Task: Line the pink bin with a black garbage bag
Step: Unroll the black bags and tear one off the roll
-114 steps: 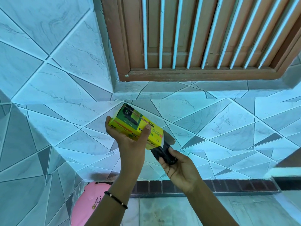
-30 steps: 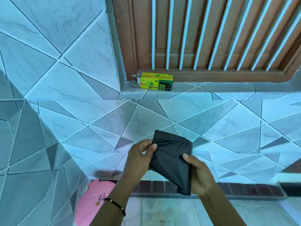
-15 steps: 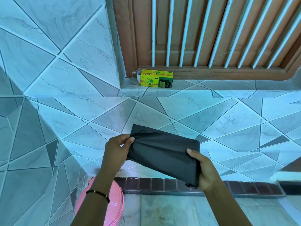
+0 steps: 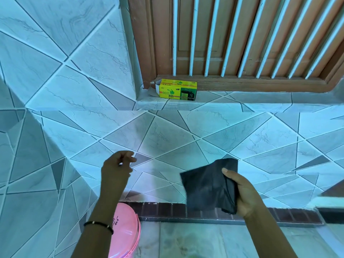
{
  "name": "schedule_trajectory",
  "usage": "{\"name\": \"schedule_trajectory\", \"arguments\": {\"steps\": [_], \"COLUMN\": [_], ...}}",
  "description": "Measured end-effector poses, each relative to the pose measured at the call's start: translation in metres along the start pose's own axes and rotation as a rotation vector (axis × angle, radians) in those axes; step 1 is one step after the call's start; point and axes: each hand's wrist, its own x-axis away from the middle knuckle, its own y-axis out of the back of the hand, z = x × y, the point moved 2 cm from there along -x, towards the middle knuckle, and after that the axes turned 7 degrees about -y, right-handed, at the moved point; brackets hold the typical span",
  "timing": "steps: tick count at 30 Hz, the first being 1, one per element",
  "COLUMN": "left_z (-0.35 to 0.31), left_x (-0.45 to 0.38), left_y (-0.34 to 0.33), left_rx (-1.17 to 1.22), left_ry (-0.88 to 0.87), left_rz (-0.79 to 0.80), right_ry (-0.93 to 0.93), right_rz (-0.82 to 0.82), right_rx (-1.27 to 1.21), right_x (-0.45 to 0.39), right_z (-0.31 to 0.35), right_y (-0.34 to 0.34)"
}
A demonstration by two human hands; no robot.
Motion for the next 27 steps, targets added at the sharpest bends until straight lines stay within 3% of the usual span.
{"name": "schedule_trajectory", "arguments": {"steps": [3,7,10,18,27], "left_z": [-0.015,-0.035,-0.038,-0.032,-0.022], "left_x": [0.014,0.041,0.053,0.053,0.036], "left_y": [-0.038,-0.08,-0.095,-0.094,-0.066], "left_rx": [0.098,0.077,0.072,-0.219,-0.171], "left_ry": [-0.03,-0.193,-0.212,-0.339,-0.287], "left_rz": [0.207,0.567,0.713,0.508,0.346], "right_ry": [0.015,0.002,-0.024,-0.036,-0.074], "right_rz": [-0.005,0.086,0.168,0.254,0.297], "right_rx": [0.134,0.236,0.25,0.131,0.054], "right_x": [-0.001,-0.001,-0.001,-0.004,0.002], "right_z": [-0.004,-0.013,-0.017,-0.018,-0.012], "right_y": [-0.016,-0.037,-0.043,-0.034,-0.022]}}
